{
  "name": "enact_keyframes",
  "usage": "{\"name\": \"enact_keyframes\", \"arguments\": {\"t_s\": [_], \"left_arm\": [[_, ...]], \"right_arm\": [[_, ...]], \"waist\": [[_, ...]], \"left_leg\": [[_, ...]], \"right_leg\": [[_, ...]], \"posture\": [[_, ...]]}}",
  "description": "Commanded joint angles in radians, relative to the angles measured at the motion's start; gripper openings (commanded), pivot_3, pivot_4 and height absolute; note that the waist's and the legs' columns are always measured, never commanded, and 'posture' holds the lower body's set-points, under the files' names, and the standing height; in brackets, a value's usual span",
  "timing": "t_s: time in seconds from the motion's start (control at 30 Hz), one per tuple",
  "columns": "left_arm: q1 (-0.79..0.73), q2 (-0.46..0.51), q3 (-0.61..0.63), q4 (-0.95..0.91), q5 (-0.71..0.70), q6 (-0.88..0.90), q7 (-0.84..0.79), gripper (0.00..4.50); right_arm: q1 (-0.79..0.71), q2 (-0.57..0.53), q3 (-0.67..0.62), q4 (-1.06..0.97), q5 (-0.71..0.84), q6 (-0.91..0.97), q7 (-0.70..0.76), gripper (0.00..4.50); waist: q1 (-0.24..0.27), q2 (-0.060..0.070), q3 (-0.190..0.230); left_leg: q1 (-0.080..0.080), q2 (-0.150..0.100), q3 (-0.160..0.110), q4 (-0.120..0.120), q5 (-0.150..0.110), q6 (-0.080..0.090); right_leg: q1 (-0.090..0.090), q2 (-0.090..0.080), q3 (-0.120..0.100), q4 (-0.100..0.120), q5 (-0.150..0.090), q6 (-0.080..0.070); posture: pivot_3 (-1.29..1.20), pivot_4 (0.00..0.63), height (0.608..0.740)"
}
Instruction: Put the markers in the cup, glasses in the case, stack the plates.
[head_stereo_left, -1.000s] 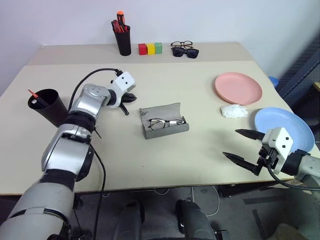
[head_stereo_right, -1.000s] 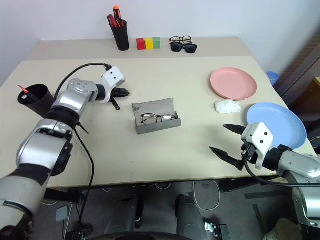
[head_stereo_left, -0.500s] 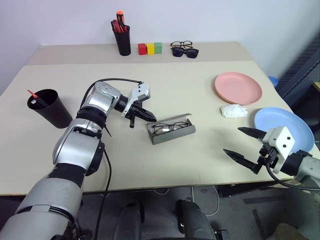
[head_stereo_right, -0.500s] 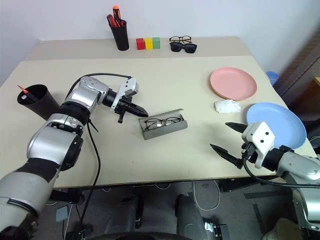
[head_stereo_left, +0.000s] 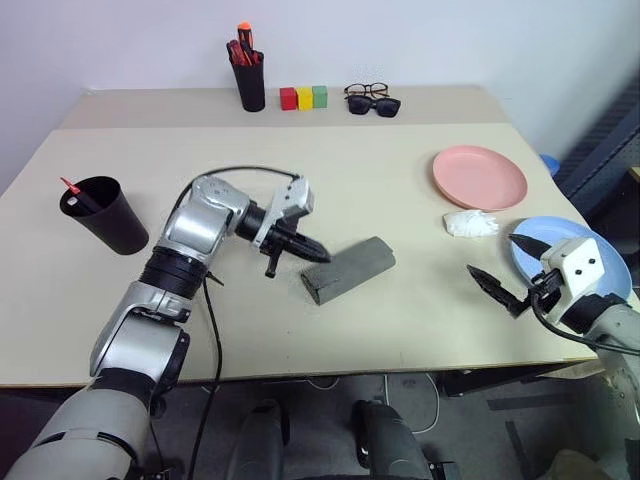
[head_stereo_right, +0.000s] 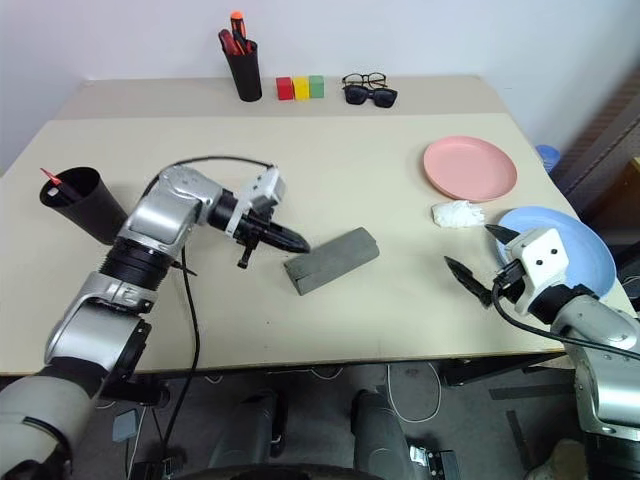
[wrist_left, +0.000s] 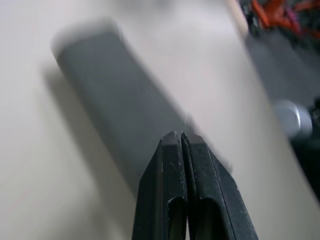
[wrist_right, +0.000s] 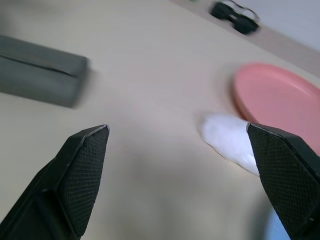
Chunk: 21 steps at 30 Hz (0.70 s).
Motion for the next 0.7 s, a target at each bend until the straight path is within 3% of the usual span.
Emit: {"name": "enact_keyframes", "arguments": {"t_s": [0.03, 0.07, 0.17, 0.4, 0.57, 0.7], "left_arm": [[-0.037, -0.069, -0.001, -0.110, -0.032, 0.084, 0.118, 0.05], [-0.036, -0.083, -0.008, -0.118, -0.034, 0.099, 0.138, 0.05], [-0.004, -0.099, -0.057, -0.158, -0.031, 0.091, 0.153, 0.87], [0.024, -0.106, -0.110, -0.233, -0.042, 0.104, 0.214, 4.40], [0.020, -0.120, -0.110, -0.270, -0.068, 0.146, 0.251, 4.46], [0.010, -0.127, -0.104, -0.293, -0.090, 0.171, 0.281, 4.50]], "right_arm": [[-0.053, -0.015, -0.005, 0.136, -0.052, -0.028, -0.054, 4.50], [-0.063, -0.016, 0.001, 0.169, -0.060, -0.038, -0.054, 4.50], [-0.099, -0.015, 0.024, 0.276, -0.085, -0.064, -0.056, 4.50], [-0.194, -0.010, 0.057, 0.441, -0.109, -0.106, -0.072, 4.50], [-0.219, -0.006, 0.083, 0.472, -0.113, -0.100, -0.068, 4.50], [-0.239, -0.006, 0.094, 0.505, -0.110, -0.077, -0.073, 3.25]], "waist": [[0.003, 0.001, 0.000], [0.001, 0.001, 0.000], [-0.006, 0.001, 0.000], [-0.008, 0.005, 0.000], [-0.003, 0.005, 0.000], [-0.004, 0.005, 0.000]], "left_leg": [[0.000, 0.000, 0.000, 0.001, 0.000, 0.000], [0.000, 0.000, 0.000, 0.002, 0.000, 0.000], [0.001, 0.000, 0.000, 0.002, 0.000, 0.001], [0.003, 0.000, 0.000, 0.001, -0.001, 0.002], [0.002, 0.000, 0.000, 0.002, -0.001, 0.002], [0.002, 0.000, 0.000, 0.002, -0.001, 0.002]], "right_leg": [[0.001, 0.000, 0.000, 0.000, 0.000, 0.000], [0.001, 0.000, 0.000, 0.000, 0.000, 0.000], [0.002, 0.000, 0.000, 0.001, 0.000, 0.000], [0.001, 0.001, 0.000, 0.002, 0.000, 0.000], [0.001, 0.001, 0.001, 0.002, 0.000, 0.000], [0.002, 0.001, 0.001, 0.001, 0.000, 0.000]], "posture": [[0.00, 0.150, 0.740], [0.00, 0.150, 0.740], [0.00, 0.150, 0.740], [0.00, 0.150, 0.740], [0.00, 0.150, 0.740], [0.00, 0.150, 0.740]]}}
